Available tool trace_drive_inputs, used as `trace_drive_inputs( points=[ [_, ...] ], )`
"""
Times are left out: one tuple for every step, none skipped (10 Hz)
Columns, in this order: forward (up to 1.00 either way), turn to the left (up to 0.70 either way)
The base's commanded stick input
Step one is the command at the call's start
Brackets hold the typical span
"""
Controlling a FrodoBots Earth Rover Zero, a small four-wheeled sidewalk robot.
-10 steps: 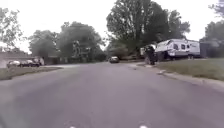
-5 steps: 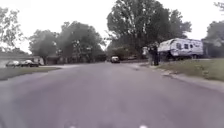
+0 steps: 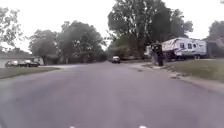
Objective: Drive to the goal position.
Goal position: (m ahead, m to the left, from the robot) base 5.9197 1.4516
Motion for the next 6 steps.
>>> trace_drive_inputs(
  points=[
    [1.0,0.0],
    [1.0,0.0],
    [1.0,0.16],
    [1.0,0.4],
    [1.0,0.4],
    [1.0,0.31]
  ],
)
